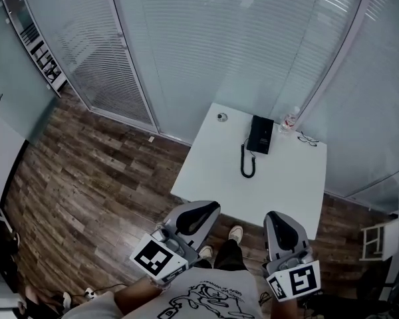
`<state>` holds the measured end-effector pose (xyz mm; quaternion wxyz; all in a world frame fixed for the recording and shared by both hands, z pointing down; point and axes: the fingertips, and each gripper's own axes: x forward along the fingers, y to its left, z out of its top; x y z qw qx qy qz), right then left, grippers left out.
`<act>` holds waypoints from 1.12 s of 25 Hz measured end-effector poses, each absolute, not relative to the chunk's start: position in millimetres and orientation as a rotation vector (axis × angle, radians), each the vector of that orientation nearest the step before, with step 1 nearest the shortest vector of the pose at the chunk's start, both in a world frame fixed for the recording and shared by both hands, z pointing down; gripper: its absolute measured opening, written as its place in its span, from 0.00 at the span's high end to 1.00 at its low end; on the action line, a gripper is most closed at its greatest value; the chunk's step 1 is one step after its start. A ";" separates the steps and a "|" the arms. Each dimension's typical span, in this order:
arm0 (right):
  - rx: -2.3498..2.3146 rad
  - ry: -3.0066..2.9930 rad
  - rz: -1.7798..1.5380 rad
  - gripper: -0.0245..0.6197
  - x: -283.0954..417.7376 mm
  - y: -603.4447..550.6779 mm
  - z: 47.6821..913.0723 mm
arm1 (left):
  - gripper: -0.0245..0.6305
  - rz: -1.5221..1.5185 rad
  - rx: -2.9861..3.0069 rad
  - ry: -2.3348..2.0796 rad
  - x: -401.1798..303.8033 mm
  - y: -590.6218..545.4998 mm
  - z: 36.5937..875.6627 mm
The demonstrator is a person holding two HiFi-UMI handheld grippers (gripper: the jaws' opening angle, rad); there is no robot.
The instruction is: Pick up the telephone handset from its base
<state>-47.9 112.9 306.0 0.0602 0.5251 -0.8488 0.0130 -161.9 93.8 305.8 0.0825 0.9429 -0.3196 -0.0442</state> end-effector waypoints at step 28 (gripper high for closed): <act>1.571 -2.649 -0.005 0.94 122.8 -19.8 288.6 | 0.94 -0.108 2.856 -0.946 22.4 -33.2 291.4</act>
